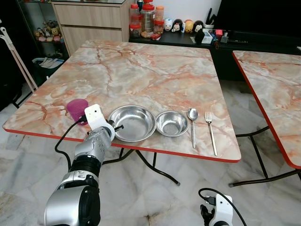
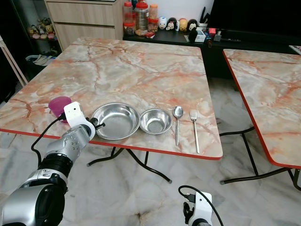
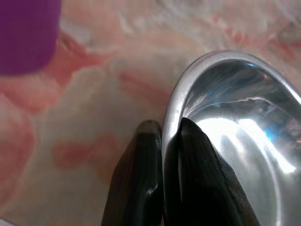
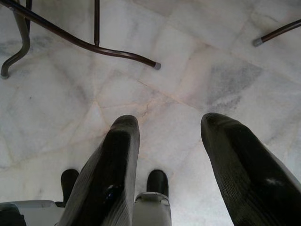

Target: Setting the table

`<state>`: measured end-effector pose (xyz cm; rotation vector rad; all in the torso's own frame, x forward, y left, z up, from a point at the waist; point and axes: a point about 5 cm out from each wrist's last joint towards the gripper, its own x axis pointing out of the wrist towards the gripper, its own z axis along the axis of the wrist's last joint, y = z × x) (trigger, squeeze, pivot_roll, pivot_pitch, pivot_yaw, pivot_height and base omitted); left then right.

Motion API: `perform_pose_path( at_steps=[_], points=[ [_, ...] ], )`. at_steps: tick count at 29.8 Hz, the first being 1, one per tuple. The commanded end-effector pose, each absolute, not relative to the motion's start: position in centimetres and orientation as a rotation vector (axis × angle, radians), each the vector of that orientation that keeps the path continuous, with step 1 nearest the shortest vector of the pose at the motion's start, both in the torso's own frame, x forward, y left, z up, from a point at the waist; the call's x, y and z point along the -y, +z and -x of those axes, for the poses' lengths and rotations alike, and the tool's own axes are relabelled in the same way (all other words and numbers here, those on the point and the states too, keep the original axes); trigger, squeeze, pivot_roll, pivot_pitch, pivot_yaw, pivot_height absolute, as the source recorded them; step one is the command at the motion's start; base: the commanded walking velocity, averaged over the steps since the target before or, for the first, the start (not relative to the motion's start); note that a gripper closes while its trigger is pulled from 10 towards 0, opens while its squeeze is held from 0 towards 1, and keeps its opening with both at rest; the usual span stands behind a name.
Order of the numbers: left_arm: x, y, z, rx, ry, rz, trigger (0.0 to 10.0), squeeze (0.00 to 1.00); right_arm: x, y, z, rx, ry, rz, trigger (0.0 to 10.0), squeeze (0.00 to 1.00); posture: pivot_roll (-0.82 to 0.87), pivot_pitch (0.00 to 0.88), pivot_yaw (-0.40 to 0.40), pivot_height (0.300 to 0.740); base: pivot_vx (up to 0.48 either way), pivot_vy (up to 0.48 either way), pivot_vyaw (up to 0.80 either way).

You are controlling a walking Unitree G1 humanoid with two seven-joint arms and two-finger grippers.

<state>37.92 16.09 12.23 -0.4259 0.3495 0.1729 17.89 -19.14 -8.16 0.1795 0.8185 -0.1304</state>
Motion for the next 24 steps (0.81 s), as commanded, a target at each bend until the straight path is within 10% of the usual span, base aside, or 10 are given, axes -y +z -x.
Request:
perform_pose_path(
  at_steps=[1,9,10,11,12,24],
  points=[
    [-16.5,12.7,-37.9,-0.302,0.208,0.416,0.0,0.0,19.1,-8.1,-18.0,-0.815,-0.128,-0.174,10.0,0.0,0.01,0.0,-0.033,0.728,0.0,0.0,0.0],
    [-16.5,16.5,-38.2,-0.016,0.19,0.428,0.4,0.0,19.0,-8.0,-18.3,-0.811,-0.128,-0.176,10.0,0.0,0.01,0.0,-0.039,0.728,0.0,0.0,0.0],
    [-16.3,17.2,-38.1,0.039,0.162,0.434,2.2,0.0,19.1,-8.0,-18.3,-0.81,-0.128,-0.177,10.0,0.0,0.01,0.0,-0.039,0.728,0.0,0.0,0.0],
    [-16.0,17.9,-38.0,0.094,0.13,0.442,8.4,0.0,19.1,-7.9,-18.4,-0.808,-0.129,-0.177,10.0,0.0,0.01,0.0,-0.039,0.728,0.0,0.0,0.0],
    [-15.6,18.8,-37.8,0.166,0.089,0.47,10.0,0.0,19.1,-7.9,-18.4,-0.804,-0.131,-0.178,10.0,0.0,0.01,0.0,-0.039,0.728,0.0,0.0,0.0],
    [-14.1,18.9,-36.7,0.295,0.046,0.535,10.0,0.0,19.6,-7.8,-18.6,-0.79,-0.149,-0.179,10.0,0.0,-0.01,0.0,-0.038,0.728,0.0,-0.028,0.0]
  ],
)
